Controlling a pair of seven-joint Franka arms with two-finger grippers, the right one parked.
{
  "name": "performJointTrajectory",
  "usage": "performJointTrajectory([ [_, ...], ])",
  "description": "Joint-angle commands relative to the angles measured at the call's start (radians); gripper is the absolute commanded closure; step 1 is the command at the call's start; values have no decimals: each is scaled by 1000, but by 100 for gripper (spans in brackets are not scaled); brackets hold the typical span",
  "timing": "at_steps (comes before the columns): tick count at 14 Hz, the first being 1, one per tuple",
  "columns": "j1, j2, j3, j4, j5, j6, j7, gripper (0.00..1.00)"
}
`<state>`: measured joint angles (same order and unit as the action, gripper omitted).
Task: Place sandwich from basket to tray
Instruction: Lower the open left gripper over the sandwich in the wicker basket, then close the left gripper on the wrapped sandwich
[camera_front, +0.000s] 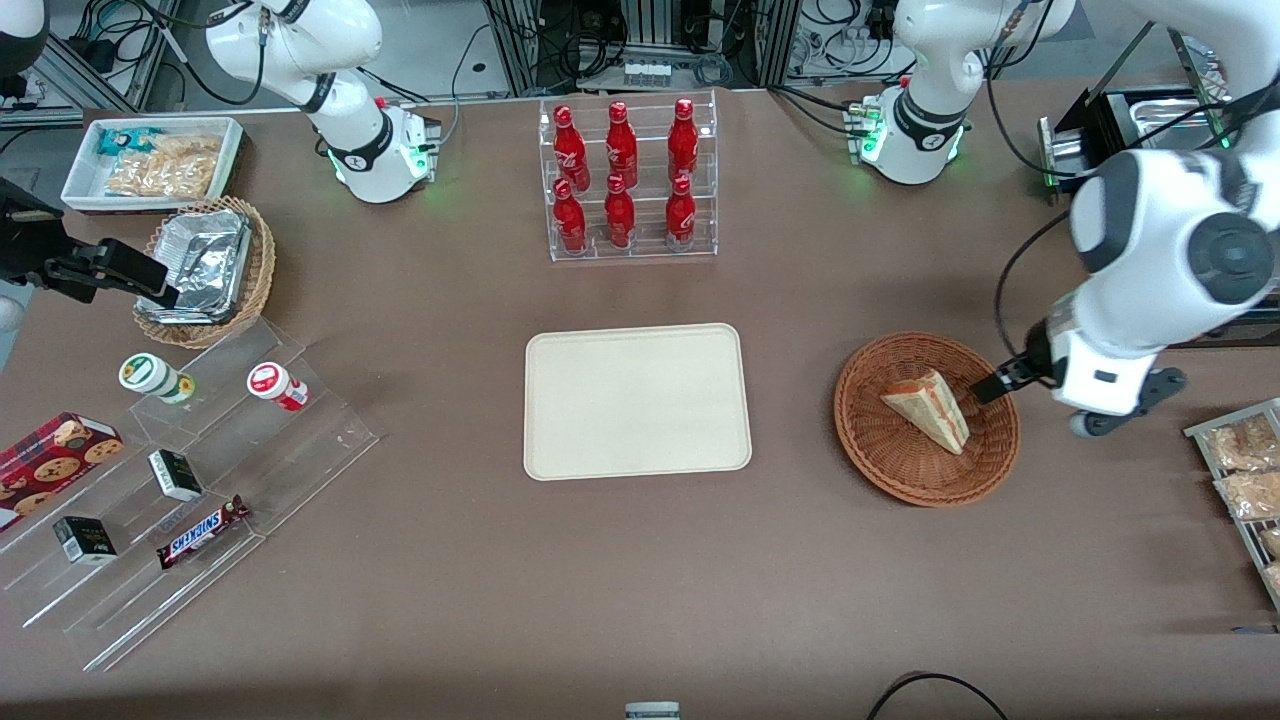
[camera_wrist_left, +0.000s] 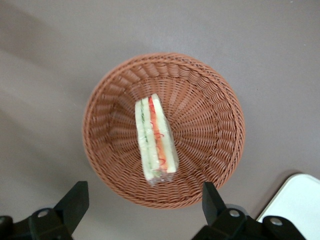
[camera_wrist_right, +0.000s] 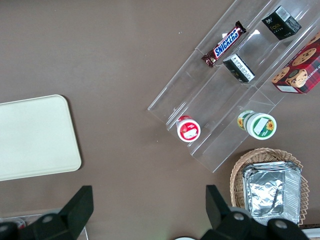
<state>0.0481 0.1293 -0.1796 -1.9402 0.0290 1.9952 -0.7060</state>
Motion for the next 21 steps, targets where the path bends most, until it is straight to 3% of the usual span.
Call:
performJointTrajectory([
  [1,-28,-30,3,-101,0,89,-162,0],
  [6,-37,-39,5,-301,-1,288,-230,0],
  [17,-34,145,8,-304,-1,525,-270,0],
  [18,-34,151,9,-301,-1,525,-268,16],
  [19,-31,151,9,-301,-1,524,-262,51],
  [20,-31,148,11,-301,-1,524,-253,70],
  [21,-31,141,11,-299,0,514,-251,82],
])
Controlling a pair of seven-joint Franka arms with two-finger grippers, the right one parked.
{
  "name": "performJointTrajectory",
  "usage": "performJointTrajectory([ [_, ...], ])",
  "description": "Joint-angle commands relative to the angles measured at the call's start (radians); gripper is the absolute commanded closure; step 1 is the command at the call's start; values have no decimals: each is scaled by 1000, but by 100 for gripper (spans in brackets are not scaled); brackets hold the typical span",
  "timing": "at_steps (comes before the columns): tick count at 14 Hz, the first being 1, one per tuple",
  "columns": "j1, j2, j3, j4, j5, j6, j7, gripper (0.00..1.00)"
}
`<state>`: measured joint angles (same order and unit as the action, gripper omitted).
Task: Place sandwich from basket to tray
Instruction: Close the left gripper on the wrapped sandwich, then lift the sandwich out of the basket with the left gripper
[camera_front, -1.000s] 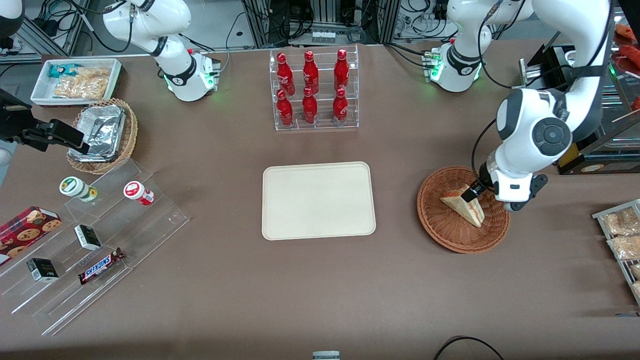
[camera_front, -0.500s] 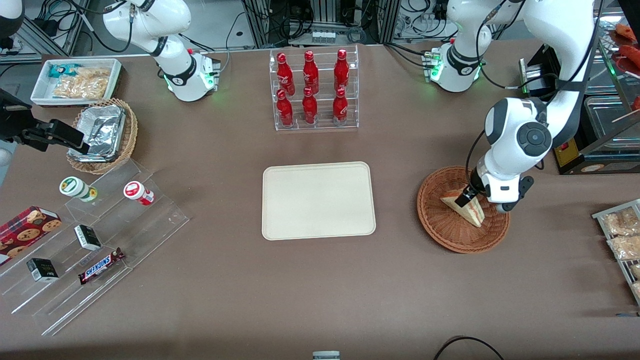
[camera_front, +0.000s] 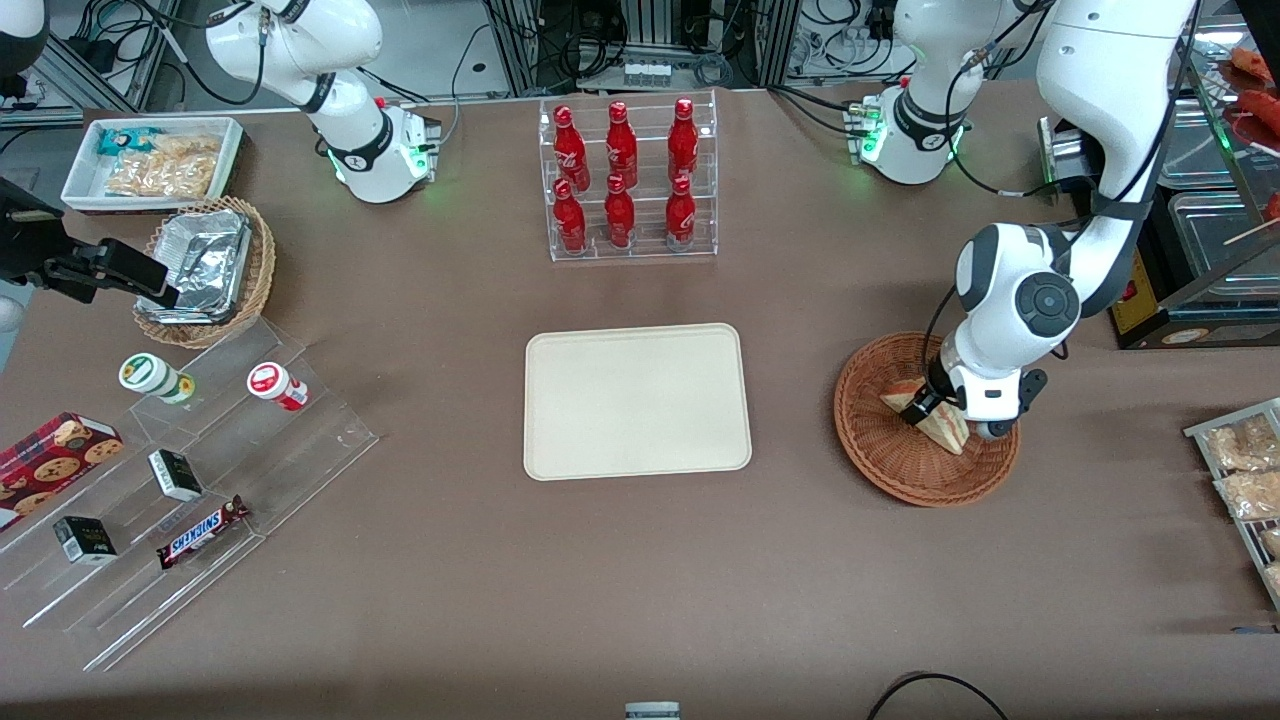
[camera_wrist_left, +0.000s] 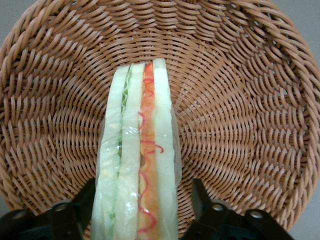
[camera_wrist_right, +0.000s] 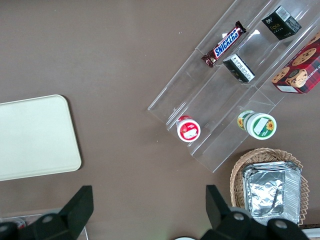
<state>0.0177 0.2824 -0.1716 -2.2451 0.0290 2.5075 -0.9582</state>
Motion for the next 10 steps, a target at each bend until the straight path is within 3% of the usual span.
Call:
performJointTrajectory([
  [1,1,-28,4,9,0,-4,7,85],
  [3,4,-80,7,39,0,-108,30,86],
  [7,-21,-115,-9,324,6,-531,33,85],
  [10,-142,-82,-20,487,5,-641,27,86],
])
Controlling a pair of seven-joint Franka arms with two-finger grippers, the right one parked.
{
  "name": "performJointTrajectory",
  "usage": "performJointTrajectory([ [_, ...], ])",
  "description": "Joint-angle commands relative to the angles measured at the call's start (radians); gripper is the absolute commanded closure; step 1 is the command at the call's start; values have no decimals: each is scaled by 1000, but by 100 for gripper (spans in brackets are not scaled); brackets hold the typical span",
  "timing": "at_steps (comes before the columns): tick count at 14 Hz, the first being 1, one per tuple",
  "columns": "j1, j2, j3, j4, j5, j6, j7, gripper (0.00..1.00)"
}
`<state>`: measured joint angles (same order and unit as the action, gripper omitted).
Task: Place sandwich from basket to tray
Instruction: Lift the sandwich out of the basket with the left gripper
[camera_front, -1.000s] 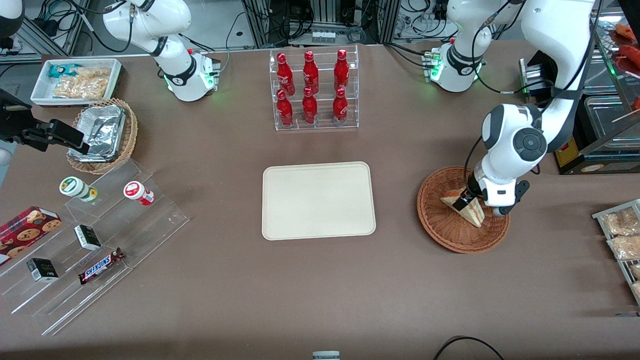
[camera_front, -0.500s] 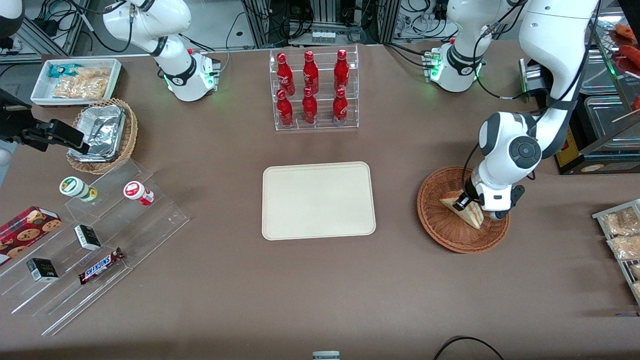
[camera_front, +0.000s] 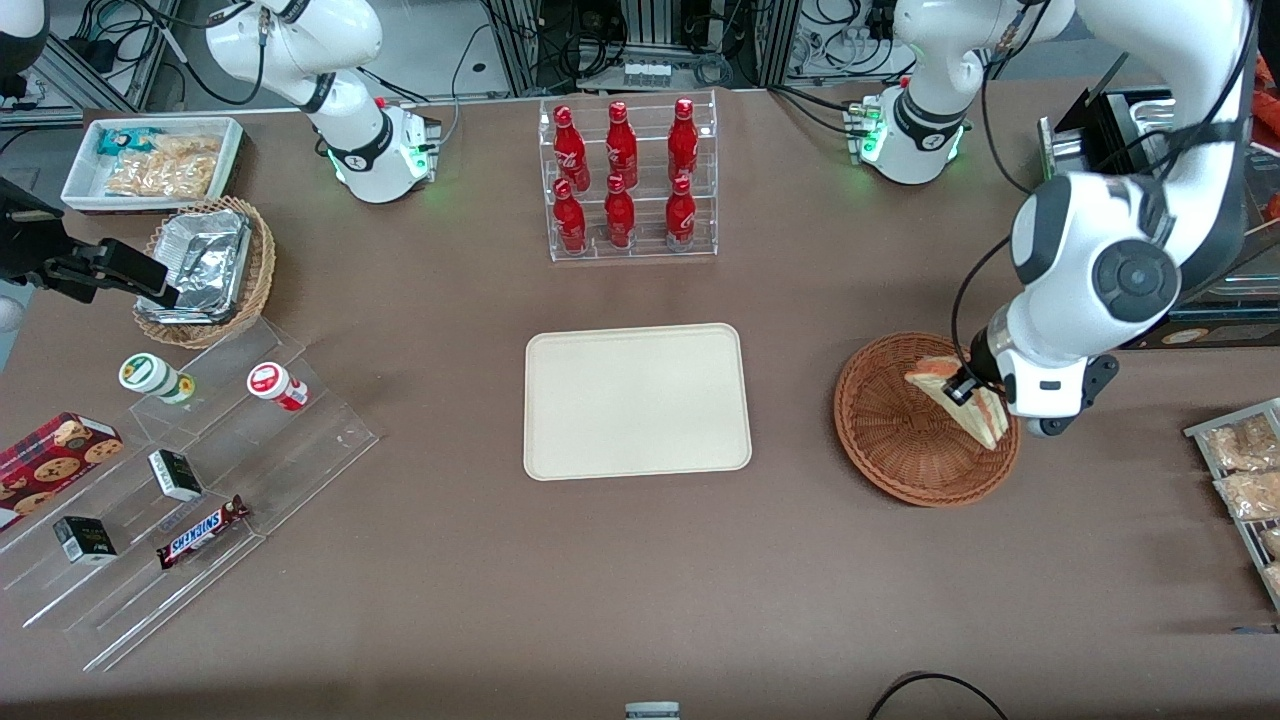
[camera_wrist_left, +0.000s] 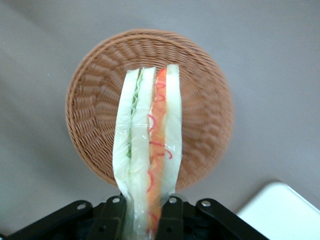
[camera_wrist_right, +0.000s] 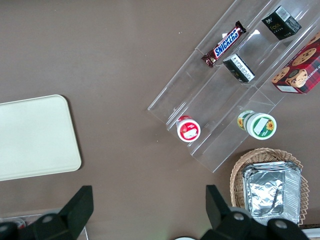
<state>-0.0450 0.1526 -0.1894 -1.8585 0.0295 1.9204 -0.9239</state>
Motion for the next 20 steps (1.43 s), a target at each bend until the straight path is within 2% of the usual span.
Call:
performJointTrajectory([
  [1,-135,67,-2,122,3,-54,-9,86],
  [4,-297,157,-1,206,9,-47,-41,86],
  [8,-464,361,1,370,10,-23,-61,86],
  [11,-533,424,1,389,13,84,-47,86],
  [14,-564,481,-2,380,81,169,8,86],
  [17,-598,521,-1,380,86,245,19,85],
  [20,-638,561,-1,387,92,252,17,85],
])
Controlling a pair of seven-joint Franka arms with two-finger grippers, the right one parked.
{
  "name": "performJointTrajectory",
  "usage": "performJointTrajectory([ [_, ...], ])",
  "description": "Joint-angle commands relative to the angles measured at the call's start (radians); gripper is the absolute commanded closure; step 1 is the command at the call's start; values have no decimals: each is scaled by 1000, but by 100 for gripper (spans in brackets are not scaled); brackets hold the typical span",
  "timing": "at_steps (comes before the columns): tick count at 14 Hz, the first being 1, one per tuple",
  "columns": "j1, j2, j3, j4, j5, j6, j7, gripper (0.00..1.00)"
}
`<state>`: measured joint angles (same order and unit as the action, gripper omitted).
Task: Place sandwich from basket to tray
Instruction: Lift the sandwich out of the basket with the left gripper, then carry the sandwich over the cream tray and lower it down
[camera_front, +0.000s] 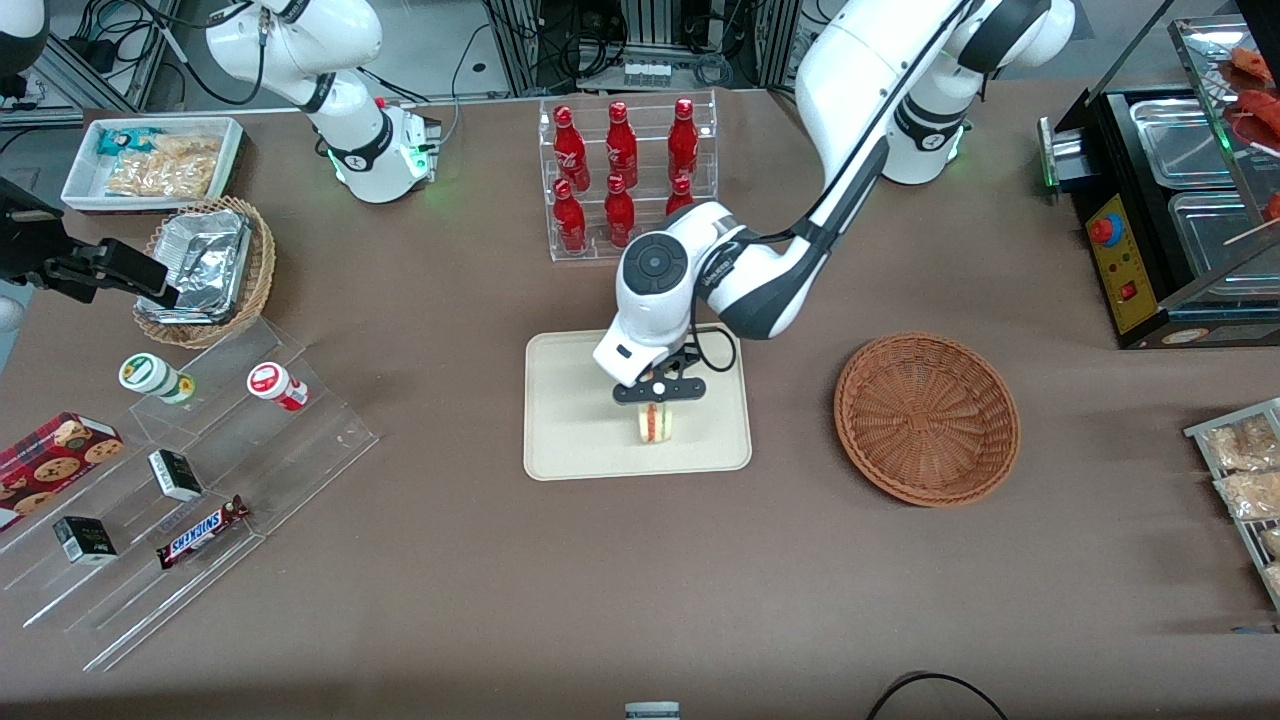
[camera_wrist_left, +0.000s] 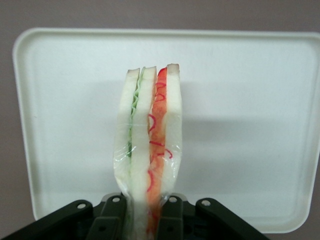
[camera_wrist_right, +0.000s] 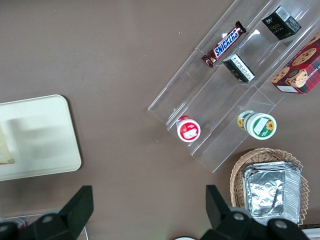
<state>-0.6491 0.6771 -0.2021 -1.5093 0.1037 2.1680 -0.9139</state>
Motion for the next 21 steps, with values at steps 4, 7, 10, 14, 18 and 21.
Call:
performJointTrajectory([
  [4,-47,90,13,37,21,73,7,60],
  [7,-46,85,13,31,47,82,-10,1],
  [10,-34,21,18,28,45,53,-46,1],
  [14,-30,-158,69,-29,31,-94,-117,1],
  [18,-30,-384,190,-170,10,-147,-165,1],
  [21,-31,-509,302,-169,-44,-376,-158,0],
])
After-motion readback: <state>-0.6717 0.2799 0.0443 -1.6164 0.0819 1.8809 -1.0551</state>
